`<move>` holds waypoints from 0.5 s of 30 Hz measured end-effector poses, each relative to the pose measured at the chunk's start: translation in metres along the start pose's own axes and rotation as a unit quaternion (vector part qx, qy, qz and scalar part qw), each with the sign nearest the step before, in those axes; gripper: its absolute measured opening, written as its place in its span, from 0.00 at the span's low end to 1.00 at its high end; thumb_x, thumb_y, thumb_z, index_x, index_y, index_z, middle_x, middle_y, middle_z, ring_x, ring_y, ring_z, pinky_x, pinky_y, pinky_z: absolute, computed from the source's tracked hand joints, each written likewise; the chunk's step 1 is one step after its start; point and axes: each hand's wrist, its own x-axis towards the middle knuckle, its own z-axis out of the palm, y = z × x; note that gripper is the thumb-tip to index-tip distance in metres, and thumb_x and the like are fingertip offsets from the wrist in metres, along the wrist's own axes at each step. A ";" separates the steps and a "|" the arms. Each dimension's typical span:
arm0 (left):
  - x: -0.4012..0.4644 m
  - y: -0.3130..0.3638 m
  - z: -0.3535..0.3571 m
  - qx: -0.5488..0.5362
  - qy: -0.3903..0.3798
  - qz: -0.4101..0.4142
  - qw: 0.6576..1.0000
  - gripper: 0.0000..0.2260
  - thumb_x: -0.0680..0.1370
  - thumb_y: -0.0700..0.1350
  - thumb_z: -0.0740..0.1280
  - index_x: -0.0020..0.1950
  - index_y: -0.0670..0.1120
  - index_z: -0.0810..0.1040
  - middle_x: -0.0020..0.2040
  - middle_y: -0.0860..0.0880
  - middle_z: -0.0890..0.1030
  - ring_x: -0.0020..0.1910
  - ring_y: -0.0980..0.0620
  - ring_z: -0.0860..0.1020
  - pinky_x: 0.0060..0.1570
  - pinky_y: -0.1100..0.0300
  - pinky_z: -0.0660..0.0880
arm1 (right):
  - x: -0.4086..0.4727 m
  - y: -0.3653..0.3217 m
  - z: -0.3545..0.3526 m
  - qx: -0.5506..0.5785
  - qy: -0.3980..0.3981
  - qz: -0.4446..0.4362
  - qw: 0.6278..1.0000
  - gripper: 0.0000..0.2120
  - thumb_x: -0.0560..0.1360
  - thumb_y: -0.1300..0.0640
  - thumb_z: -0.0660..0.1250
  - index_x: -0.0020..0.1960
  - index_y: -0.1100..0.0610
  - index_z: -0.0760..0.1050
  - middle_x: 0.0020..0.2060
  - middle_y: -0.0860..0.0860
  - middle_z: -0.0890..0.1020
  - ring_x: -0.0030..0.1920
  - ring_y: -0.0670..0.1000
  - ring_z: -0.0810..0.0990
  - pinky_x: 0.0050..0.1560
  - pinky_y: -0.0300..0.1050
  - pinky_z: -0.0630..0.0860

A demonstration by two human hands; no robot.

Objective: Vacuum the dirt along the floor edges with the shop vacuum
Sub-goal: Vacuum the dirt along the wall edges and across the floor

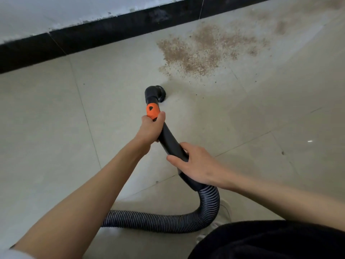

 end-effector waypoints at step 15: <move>-0.033 -0.011 0.026 0.048 0.069 -0.018 0.996 0.22 0.79 0.54 0.55 0.62 0.38 0.68 0.42 0.47 0.72 0.38 0.52 0.71 0.35 0.59 0.67 | -0.031 0.015 0.004 0.020 -0.014 -0.006 1.000 0.13 0.75 0.40 0.63 0.46 0.50 0.70 0.38 0.48 0.80 0.40 0.49 0.81 0.46 0.51 0.78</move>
